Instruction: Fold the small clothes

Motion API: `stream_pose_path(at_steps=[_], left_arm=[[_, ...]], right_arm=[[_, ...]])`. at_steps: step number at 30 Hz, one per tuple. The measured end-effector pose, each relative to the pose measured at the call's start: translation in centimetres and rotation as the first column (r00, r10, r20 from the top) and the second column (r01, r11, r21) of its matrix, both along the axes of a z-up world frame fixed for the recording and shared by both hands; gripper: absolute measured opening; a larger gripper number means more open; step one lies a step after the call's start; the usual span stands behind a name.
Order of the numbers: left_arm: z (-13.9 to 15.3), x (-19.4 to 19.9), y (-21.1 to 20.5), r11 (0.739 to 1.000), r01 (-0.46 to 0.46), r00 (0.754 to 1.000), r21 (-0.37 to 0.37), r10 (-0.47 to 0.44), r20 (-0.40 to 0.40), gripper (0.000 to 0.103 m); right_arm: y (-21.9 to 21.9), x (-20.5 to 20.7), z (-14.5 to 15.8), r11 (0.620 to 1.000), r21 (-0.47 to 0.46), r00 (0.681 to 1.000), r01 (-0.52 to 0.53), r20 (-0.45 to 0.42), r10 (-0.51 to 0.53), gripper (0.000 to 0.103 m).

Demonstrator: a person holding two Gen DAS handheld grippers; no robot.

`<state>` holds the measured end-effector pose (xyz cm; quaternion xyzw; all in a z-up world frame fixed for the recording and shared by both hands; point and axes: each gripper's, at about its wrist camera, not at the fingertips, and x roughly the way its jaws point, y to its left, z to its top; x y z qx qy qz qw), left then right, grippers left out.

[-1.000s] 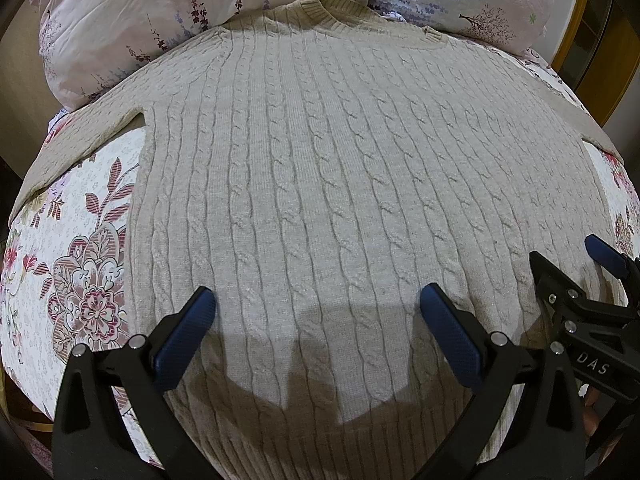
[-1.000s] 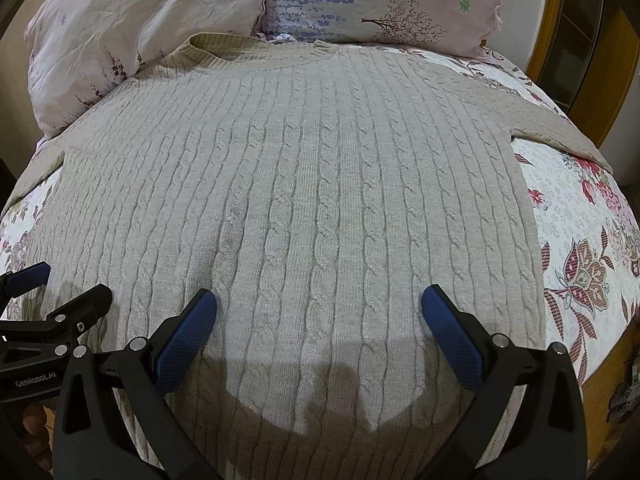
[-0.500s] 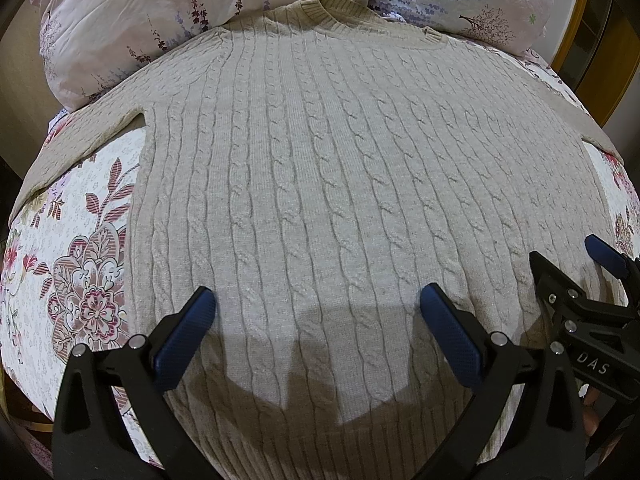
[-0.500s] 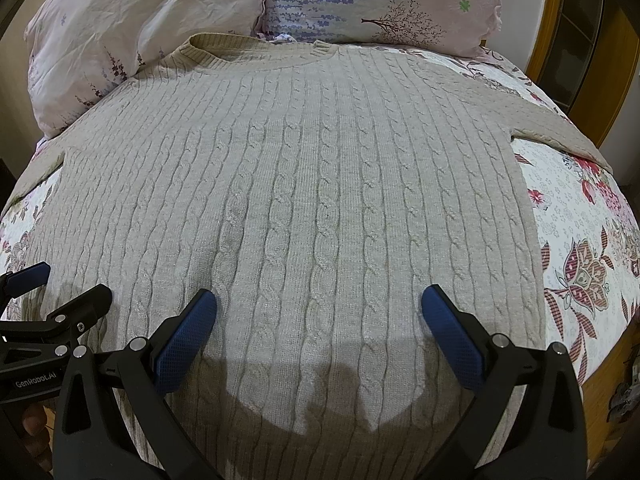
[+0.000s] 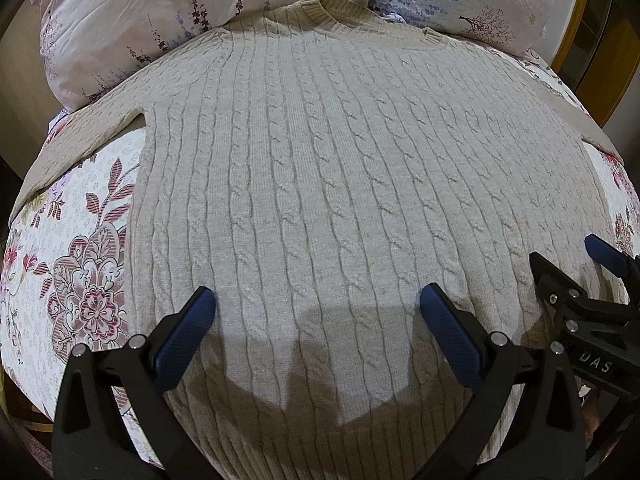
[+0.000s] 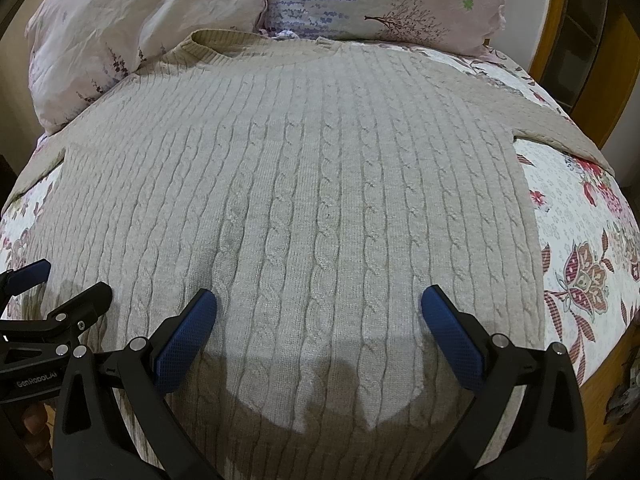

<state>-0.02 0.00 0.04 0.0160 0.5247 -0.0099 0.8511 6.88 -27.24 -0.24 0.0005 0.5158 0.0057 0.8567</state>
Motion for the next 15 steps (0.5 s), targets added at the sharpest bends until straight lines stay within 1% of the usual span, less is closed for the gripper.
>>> stream_pose_path(at_steps=[4, 15], left_arm=[[0.00, 0.00, 0.00, 1.000, 0.000, 1.000, 0.000, 0.000, 0.000, 0.101], [0.01, 0.00, -0.02, 1.000, 0.000, 1.000, 0.000, 0.000, 0.001, 0.101]], right_arm=[[-0.08, 0.42, -0.06, 1.000, 0.002, 1.000, -0.019, -0.024, 0.019, 0.102], [-0.14, 0.23, -0.08, 1.000, 0.002, 0.999, -0.029, -0.016, 0.029, 0.102]])
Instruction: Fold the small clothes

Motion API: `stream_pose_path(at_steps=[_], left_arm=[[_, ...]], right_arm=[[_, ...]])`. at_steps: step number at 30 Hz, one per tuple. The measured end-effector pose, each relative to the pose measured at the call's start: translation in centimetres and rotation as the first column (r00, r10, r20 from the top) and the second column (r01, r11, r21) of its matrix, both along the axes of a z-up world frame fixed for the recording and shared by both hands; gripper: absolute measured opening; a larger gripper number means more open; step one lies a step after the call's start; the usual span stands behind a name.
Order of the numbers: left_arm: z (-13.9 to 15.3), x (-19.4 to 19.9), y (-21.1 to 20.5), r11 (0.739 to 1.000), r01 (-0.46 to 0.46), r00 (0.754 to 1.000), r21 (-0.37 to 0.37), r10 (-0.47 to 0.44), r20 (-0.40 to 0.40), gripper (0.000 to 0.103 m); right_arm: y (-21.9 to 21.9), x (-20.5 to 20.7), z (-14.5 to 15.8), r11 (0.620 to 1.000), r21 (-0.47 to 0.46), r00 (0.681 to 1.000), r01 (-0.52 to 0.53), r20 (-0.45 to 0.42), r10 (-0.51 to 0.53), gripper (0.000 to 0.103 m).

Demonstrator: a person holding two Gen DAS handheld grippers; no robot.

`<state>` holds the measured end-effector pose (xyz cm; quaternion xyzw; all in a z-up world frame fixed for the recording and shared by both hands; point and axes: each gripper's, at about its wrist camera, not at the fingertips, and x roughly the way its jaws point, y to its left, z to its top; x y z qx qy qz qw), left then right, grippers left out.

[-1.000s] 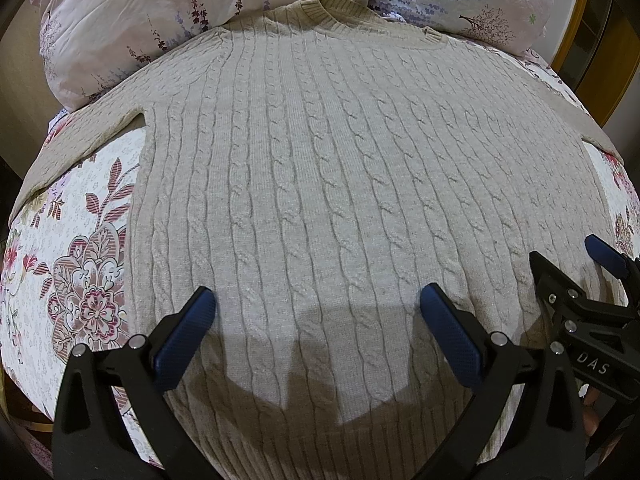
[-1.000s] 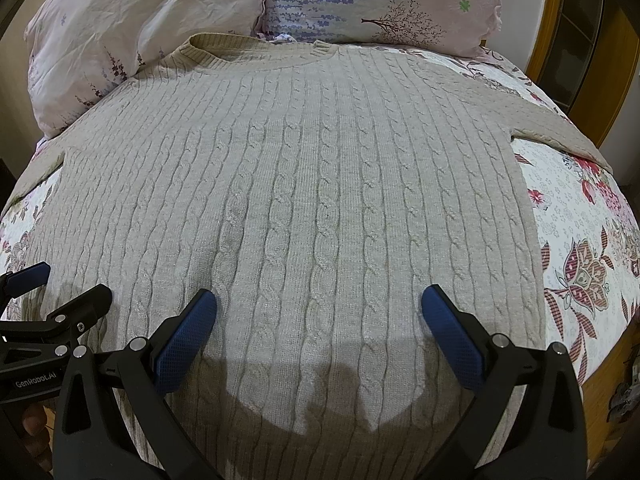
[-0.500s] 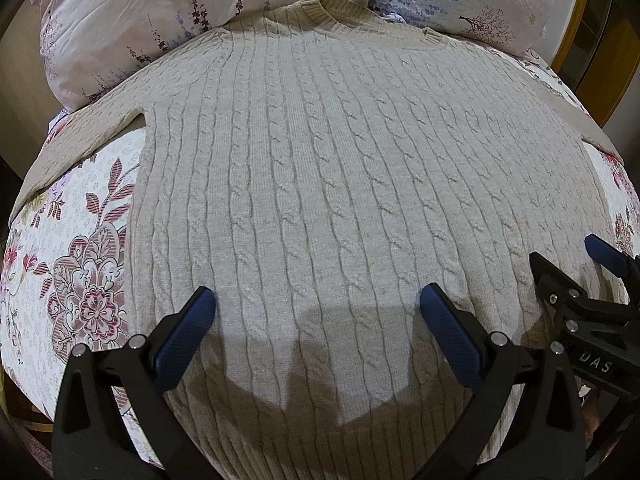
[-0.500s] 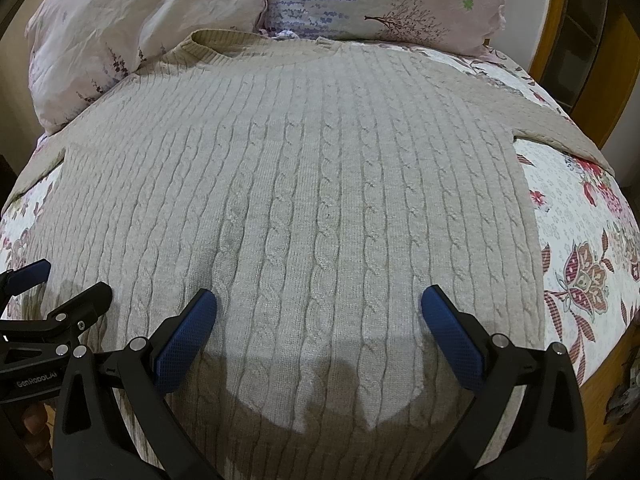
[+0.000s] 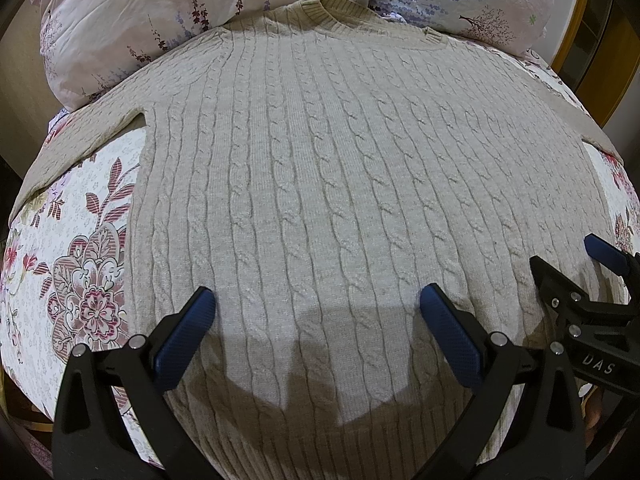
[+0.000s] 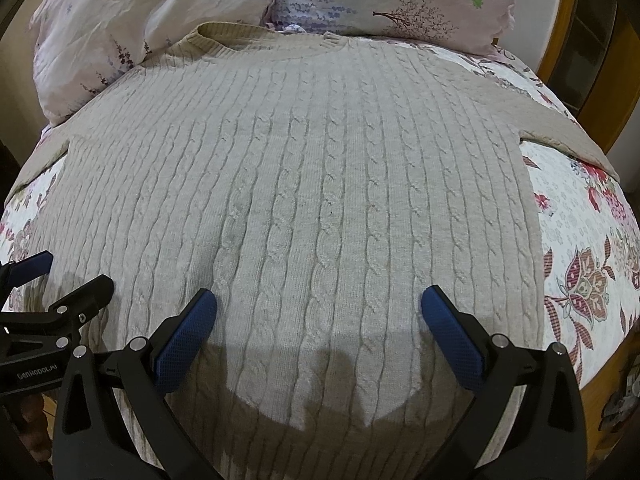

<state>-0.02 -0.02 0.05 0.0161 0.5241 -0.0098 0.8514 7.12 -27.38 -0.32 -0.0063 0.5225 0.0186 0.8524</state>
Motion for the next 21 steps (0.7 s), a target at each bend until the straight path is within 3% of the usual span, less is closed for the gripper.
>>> stream_pose_path(at_steps=[9, 11, 13, 15, 17, 18, 19, 21], left_arm=[[0.0, 0.0, 0.3, 1.000, 0.006, 1.000, 0.002, -0.006, -0.004, 0.101], [0.2, 0.4, 0.2, 1.000, 0.008, 1.000, -0.009, -0.008, -0.023, 0.101], [0.8, 0.8, 1.1, 0.998, -0.021, 0.999, -0.064, 0.018, -0.041, 0.101], [1.4, 1.6, 2.1, 0.989, -0.073, 0.997, -0.127, 0.069, -0.034, 0.101], [1.9, 2.5, 3.5, 0.976, -0.141, 0.990, -0.169, 0.138, -0.028, 0.101], [2.1, 3.1, 4.3, 0.966, -0.175, 0.985, -0.193, 0.173, -0.025, 0.101], [2.2, 3.6, 5.1, 0.954, -0.202, 0.979, -0.219, 0.202, -0.024, 0.101], [2.2, 4.4, 6.0, 0.939, -0.232, 0.972, -0.256, 0.233, -0.027, 0.101]], right_arm=[[-0.5, -0.5, 0.2, 0.992, 0.020, 0.992, -0.128, 0.018, 0.128, 0.102], [-1.1, 0.1, 0.5, 0.984, 0.048, 0.985, -0.174, -0.014, 0.175, 0.102], [-3.2, 1.0, 1.4, 0.986, 0.085, 0.989, -0.145, 0.001, 0.146, 0.102], [-8.2, 2.7, 3.2, 0.991, 0.127, 0.997, -0.029, 0.074, 0.020, 0.102], [-15.5, 4.9, 4.6, 0.973, 0.187, 0.981, 0.138, 0.113, -0.161, 0.098], [-19.5, 6.1, 4.9, 0.948, 0.216, 0.958, 0.234, 0.113, -0.262, 0.083], [-23.4, 7.1, 5.0, 0.911, 0.252, 0.927, 0.325, 0.104, -0.360, 0.075], [-30.8, 8.4, 4.6, 0.807, 0.341, 0.846, 0.482, 0.057, -0.529, 0.060]])
